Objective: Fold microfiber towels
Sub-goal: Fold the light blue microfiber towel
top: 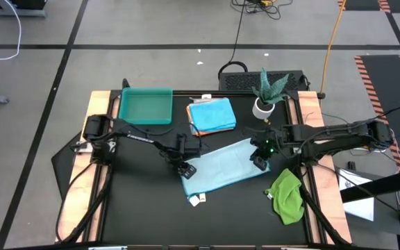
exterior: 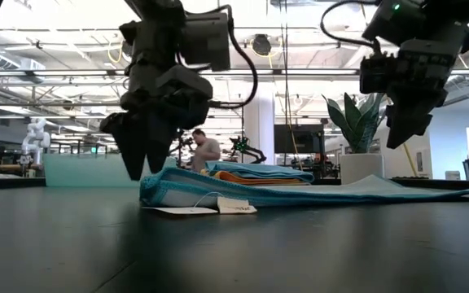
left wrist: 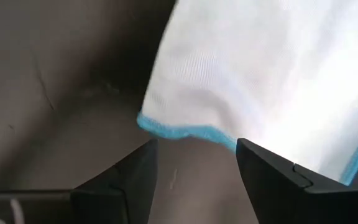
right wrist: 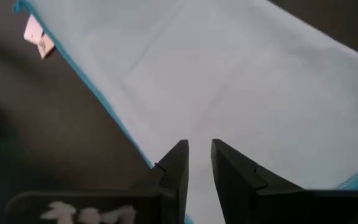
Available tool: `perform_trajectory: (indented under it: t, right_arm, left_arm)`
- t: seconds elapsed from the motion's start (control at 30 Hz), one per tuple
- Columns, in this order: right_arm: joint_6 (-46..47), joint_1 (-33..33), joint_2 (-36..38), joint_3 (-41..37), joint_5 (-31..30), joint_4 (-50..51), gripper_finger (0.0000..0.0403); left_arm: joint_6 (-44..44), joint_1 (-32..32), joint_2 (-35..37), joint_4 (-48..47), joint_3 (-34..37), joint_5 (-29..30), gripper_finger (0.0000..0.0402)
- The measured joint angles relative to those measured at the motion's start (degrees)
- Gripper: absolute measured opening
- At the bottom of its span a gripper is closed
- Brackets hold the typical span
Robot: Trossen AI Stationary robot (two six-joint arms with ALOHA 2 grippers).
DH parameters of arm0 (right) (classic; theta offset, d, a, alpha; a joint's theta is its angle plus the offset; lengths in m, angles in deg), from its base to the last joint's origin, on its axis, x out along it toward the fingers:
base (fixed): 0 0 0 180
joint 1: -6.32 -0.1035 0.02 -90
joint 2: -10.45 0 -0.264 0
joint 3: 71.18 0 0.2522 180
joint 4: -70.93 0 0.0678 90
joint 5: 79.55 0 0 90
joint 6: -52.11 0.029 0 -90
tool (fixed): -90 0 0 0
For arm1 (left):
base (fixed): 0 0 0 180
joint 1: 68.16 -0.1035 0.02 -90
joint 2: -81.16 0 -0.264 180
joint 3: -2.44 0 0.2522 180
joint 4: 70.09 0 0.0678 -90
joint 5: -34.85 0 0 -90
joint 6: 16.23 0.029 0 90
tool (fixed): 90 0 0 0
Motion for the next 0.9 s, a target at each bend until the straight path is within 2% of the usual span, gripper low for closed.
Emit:
perform_trajectory:
  t: [0.2, 0.47, 0.9]
  right_arm:
    - [-5.31, 9.07, -0.15, 0.06, 5.01, 0.91, 0.0064]
    - [-11.86, 19.56, -0.3, 0.06, 7.41, 4.45, 0.0064]
    - [-20.2, 25.79, -9.08, 0.06, 5.45, 4.0, 0.0068]
  left_arm:
    - [0.03, -1.31, 0.8, 0.13, 0.06, 3.34, 0.0218]
    - [0.79, -1.77, 0.8, 0.19, 1.73, 1.12, 0.0218]
    - [0.6, -1.69, 0.8, 2.43, 1.74, 1.94, 0.0218]
